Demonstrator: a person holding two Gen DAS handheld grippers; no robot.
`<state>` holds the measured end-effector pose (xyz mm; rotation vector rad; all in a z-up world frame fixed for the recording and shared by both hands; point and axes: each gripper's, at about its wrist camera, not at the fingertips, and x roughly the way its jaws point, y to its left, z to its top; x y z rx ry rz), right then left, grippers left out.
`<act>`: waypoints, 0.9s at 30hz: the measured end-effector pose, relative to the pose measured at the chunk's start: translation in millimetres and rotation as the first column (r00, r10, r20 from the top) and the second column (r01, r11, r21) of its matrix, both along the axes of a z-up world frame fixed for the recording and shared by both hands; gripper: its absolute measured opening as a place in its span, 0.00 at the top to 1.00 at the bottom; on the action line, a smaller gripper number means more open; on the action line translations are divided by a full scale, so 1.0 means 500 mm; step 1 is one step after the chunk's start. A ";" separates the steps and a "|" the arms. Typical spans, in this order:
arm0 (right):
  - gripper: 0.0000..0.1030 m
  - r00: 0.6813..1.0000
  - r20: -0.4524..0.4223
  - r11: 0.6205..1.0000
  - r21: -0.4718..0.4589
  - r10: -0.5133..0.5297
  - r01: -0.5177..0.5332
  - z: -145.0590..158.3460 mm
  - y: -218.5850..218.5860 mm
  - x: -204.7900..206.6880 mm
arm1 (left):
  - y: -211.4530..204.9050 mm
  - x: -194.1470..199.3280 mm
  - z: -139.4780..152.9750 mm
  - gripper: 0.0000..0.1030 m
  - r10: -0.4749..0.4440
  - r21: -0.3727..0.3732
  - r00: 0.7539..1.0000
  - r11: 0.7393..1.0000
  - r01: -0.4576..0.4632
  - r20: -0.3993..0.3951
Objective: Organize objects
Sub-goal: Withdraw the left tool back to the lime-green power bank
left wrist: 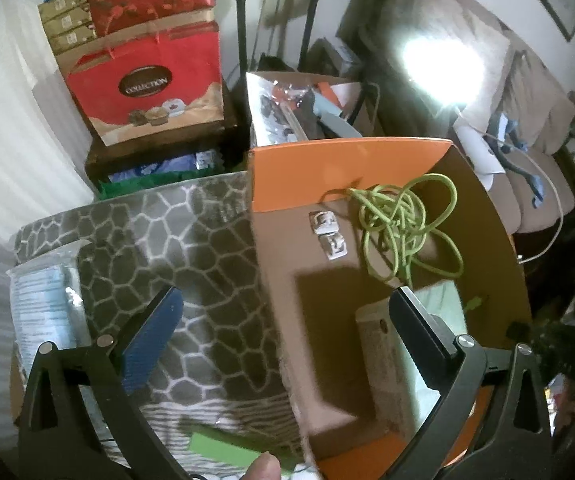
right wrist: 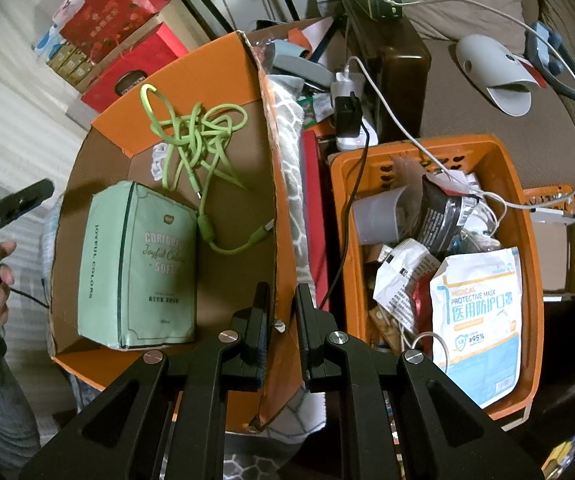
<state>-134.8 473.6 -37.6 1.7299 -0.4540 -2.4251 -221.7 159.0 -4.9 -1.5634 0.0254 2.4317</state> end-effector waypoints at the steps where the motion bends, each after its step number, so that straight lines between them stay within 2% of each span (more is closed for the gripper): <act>1: 0.89 1.000 0.000 1.000 -0.001 -0.001 0.001 0.000 0.000 0.000 | -0.006 0.005 0.002 0.00 0.000 0.001 1.000 1.000 0.000 -0.002; 8: 0.89 1.000 -0.001 1.000 -0.001 -0.002 0.002 0.000 0.001 0.001 | -0.066 0.047 0.004 0.00 -0.012 -0.022 1.000 1.000 0.011 -0.013; 19: 0.89 1.000 0.000 1.000 0.001 -0.005 0.005 0.001 0.003 0.003 | -0.162 0.101 -0.018 0.00 0.001 0.012 1.000 1.000 -0.001 0.012; 27: 0.89 1.000 0.000 1.000 0.006 -0.003 0.003 0.002 0.002 0.006 | -0.197 0.149 -0.068 0.00 -0.049 0.011 0.996 0.999 0.049 0.075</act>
